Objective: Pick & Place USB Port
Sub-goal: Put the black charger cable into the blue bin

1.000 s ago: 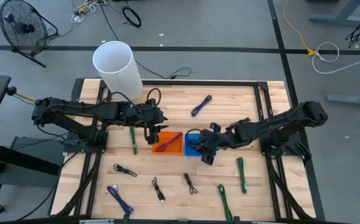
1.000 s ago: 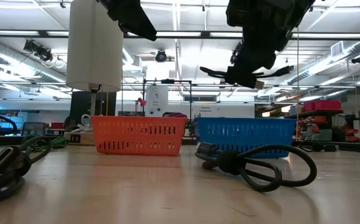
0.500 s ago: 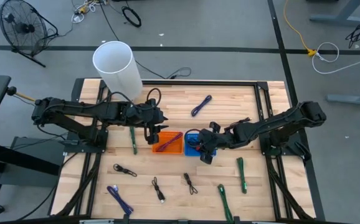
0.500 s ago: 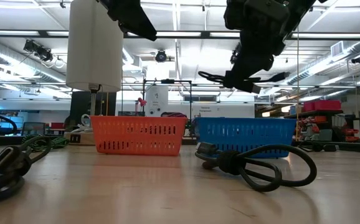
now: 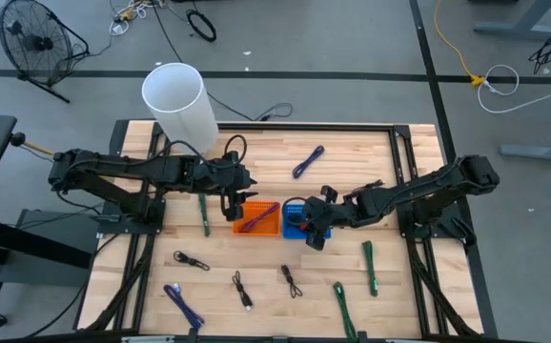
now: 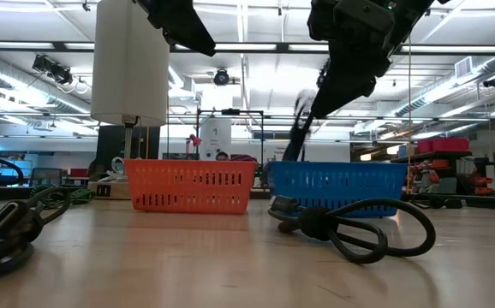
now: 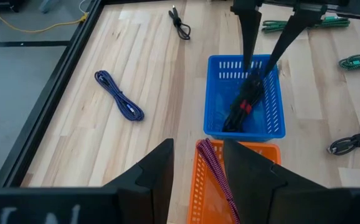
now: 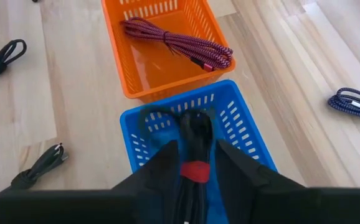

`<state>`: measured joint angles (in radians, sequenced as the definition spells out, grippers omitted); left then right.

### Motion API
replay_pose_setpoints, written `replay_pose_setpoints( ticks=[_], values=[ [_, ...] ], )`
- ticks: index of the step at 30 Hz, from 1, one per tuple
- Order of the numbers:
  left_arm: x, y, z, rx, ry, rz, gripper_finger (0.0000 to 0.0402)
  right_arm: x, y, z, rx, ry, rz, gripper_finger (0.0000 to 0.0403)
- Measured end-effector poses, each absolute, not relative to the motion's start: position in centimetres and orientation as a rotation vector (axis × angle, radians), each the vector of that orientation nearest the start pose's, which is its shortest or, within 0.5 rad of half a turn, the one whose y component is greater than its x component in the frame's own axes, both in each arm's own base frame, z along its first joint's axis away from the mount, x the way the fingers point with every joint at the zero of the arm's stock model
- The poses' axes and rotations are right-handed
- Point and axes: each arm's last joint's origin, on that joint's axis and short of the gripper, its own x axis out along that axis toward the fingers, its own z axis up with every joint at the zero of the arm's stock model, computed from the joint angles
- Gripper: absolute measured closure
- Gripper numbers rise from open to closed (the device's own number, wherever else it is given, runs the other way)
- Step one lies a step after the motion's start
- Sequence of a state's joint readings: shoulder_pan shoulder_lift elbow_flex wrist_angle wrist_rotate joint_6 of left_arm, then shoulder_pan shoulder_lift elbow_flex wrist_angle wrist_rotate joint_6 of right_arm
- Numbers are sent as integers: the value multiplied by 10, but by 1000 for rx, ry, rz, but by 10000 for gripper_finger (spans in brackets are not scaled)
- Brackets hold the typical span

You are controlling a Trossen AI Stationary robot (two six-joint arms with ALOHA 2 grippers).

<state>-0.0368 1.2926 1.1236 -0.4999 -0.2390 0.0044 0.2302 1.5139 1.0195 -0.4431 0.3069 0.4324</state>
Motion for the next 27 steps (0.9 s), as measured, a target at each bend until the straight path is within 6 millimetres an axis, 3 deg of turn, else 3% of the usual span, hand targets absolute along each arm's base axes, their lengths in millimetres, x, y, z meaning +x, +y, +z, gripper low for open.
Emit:
replay_pose_setpoints(
  ticks=[17,21,27],
  values=[
    [274,-3,316,96,664,193,259,300,60,227,135,857,-289,293],
    [274,-3,316,96,664,193,259,292,54,223,71,913,-417,295],
    [274,-3,316,96,666,193,259,265,29,213,50,1156,-667,298]
  ],
)
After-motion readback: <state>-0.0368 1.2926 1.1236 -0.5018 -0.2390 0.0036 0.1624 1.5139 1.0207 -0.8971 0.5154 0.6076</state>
